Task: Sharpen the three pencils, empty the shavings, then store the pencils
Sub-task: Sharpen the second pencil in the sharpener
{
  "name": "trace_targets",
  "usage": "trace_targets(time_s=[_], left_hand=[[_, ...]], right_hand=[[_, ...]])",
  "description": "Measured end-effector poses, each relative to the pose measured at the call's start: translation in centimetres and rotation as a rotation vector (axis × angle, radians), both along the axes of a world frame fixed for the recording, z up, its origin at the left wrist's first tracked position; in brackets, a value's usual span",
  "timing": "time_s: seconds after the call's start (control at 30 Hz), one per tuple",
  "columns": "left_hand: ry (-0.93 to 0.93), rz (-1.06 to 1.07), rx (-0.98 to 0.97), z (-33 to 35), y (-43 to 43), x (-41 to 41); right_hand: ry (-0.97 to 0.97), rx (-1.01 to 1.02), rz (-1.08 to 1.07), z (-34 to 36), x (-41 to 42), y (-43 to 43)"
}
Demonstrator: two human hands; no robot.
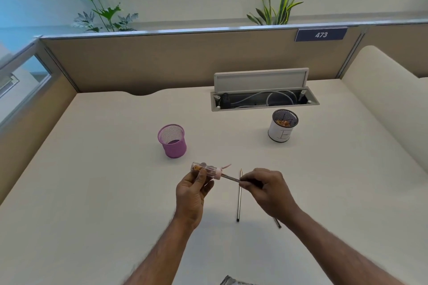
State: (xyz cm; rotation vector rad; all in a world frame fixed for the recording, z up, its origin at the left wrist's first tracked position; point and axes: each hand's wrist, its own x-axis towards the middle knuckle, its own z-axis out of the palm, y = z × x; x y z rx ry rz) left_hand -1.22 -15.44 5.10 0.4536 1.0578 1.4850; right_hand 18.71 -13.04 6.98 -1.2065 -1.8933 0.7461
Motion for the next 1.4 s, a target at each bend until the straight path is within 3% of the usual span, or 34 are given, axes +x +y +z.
trace_targets(time_s=[0.17, 0.27, 0.37, 0.53, 0.67, 0.8, 1.0, 1.07, 1.17, 1.33, 1.4], left_hand=[[0.003, -0.020, 0.003, -0.3, 0.0, -0.3], [0.006, -0.020, 0.004, -0.4, 0.0, -0.5], [0.036, 0.005, -0.004, -0.2, 0.1, -0.5], [0.101, 0.043, -0.056, -0.3, 0.0, 0.2], [0.058, 0.062, -0.069, -0.2, 0.1, 0.9], [0.003, 0.053, -0.043, -0.2, 0.2, 0.8], [-0.099, 0.005, -0.022, -0.8, 0.1, 0.4], [-0.123, 0.002, -0.020, -1.0, 0.1, 0.3], [-0.112, 0.023, -0.007, -1.0, 0.2, 0.3], [-0.054, 0.062, -0.014, -1.2, 0.2, 0.6], [-0.057, 0.072, -0.016, -1.2, 0.1, 0.8]], right_hand=[[0.133, -0.471, 0.084, 0.5, 0.2, 0.5], [0.179, -0.583, 0.135, 0.8, 0.3, 0.6], [0.077, -0.412, 0.092, 0.8, -0.3, 0.2], [-0.453, 0.348, -0.015, -0.1, -1.0, -0.4], [-0.507, 0.392, 0.002, -0.7, -1.3, -0.9], [-0.354, 0.077, 0.036, -0.1, -1.4, -0.7], [0.120, -0.931, 0.172, 2.0, -0.7, 1.0], [0.193, -1.076, 0.216, 2.3, -0.2, 1.4], [0.095, -0.865, 0.143, 1.9, -0.6, 1.3], [-0.374, 0.190, 0.015, 0.3, -0.9, 0.4], [-0.456, 0.381, 0.013, -0.1, -0.8, 0.0]])
